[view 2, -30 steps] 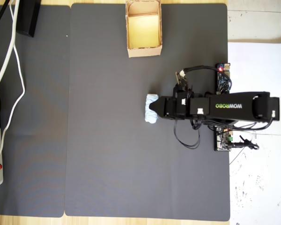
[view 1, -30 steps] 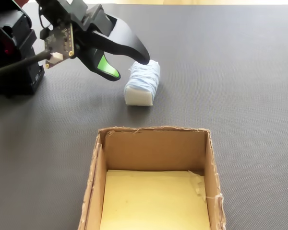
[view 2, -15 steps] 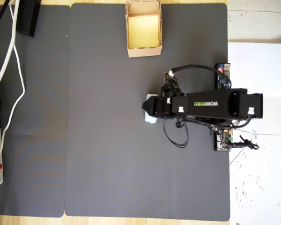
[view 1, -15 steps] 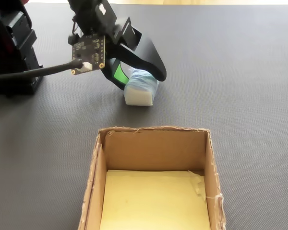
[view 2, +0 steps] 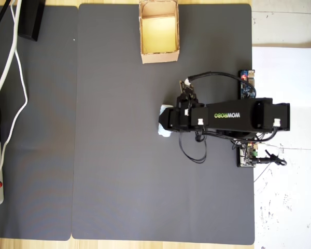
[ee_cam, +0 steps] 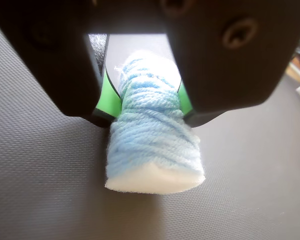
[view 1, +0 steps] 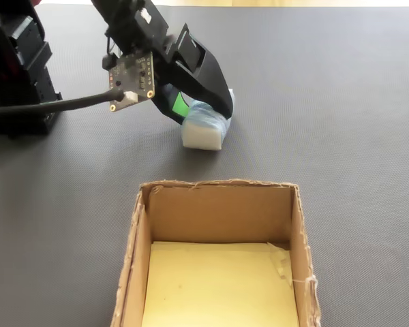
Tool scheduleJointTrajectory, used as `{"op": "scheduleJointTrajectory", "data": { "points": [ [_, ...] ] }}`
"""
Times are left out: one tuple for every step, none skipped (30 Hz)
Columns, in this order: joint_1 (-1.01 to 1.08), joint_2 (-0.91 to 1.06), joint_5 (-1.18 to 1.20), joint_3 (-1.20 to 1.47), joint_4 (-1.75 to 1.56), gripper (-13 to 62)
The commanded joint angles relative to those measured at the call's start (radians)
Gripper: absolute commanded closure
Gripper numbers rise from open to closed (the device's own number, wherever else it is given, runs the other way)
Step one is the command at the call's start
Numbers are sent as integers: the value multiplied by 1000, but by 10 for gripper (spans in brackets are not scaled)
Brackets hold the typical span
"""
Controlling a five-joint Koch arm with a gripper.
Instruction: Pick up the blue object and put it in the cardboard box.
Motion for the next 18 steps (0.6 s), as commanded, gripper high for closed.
{"op": "scheduleJointTrajectory", "data": {
  "points": [
    [3, 23, 35, 3, -55, 442],
    [3, 32, 34, 14, -69, 442],
    [6, 54, 37, 28, -78, 442],
    [6, 67, 37, 32, -81, 442],
    [9, 84, 35, 38, -92, 442],
    [17, 107, 35, 54, -126, 442],
    [26, 117, 35, 64, -152, 442],
    [32, 127, 35, 75, -187, 442],
    [38, 143, 35, 92, -229, 442],
    [40, 161, 37, 109, -265, 442],
    [49, 183, 37, 124, -307, 442],
    [60, 209, 37, 137, -334, 442],
    [66, 227, 37, 146, -353, 442],
    [78, 255, 37, 158, -382, 442],
    [84, 273, 37, 167, -397, 442],
    [89, 287, 37, 175, -414, 442],
    [92, 302, 37, 184, -433, 442],
    [94, 316, 35, 192, -445, 442]
  ]
}}
